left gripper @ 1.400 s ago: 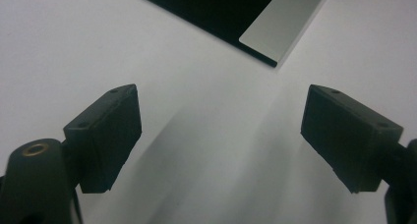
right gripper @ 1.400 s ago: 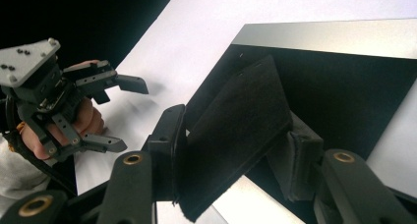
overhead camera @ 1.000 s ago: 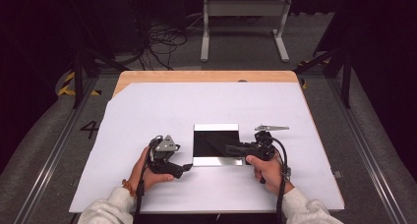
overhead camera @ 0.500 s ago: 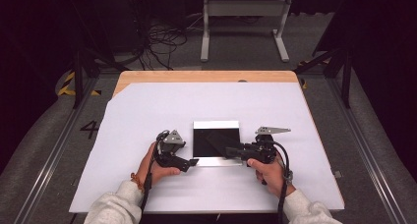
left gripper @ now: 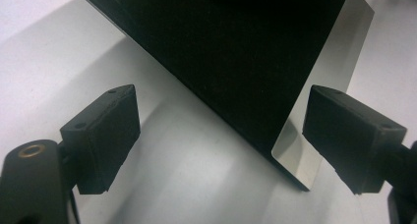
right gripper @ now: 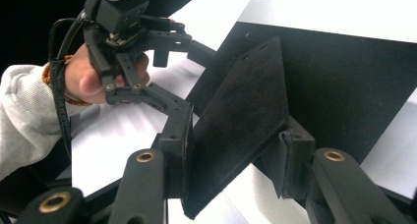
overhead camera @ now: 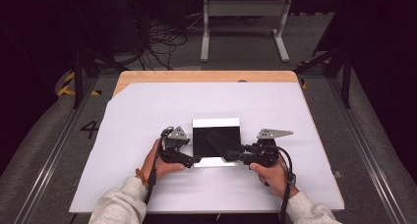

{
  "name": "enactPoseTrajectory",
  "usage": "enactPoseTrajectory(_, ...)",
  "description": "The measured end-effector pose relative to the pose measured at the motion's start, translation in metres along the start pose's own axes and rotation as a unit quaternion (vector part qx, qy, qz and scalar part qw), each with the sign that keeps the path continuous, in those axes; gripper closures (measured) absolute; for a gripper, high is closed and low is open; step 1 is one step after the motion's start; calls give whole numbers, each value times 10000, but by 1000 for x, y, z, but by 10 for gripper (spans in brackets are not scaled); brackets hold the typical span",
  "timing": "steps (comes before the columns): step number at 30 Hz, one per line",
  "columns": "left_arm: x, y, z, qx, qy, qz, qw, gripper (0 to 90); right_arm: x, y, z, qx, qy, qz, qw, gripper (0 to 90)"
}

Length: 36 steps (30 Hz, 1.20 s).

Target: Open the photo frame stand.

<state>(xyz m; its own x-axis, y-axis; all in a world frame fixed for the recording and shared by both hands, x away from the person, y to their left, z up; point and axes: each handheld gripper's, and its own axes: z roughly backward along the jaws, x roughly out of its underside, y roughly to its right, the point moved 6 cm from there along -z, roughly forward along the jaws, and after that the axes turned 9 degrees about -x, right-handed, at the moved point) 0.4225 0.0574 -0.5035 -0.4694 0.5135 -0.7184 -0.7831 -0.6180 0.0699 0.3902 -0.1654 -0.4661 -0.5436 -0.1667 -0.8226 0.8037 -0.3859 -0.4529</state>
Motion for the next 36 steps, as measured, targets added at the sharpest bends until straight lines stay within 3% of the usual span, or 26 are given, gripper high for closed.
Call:
enactPoseTrajectory(7, -5, 4, -7, 118, 33, -76, 9999, 158, 0, -3, 1, -21, -38, 151, 9999, 585)
enactPoseTrajectory(13, -10, 8, -8, 156, 100, -228, 9996, 220, 0, -4, 1, -21, -43, 225, 9997, 585)
enactPoseTrajectory(18, -11, 5, -6, 235, 123, -78, 9996, 273, 0, -4, 2, -33, -32, 222, 9997, 585)
enactPoseTrajectory(22, -14, 5, -4, 123, 107, -130, 9998, 296, -1, -5, 2, -28, -33, 304, 9995, 585)
enactPoseTrajectory(36, -26, -2, 6, -329, 568, -191, 9977, 457, -3, -6, 5, 179, -16, 502, 9986, 635)
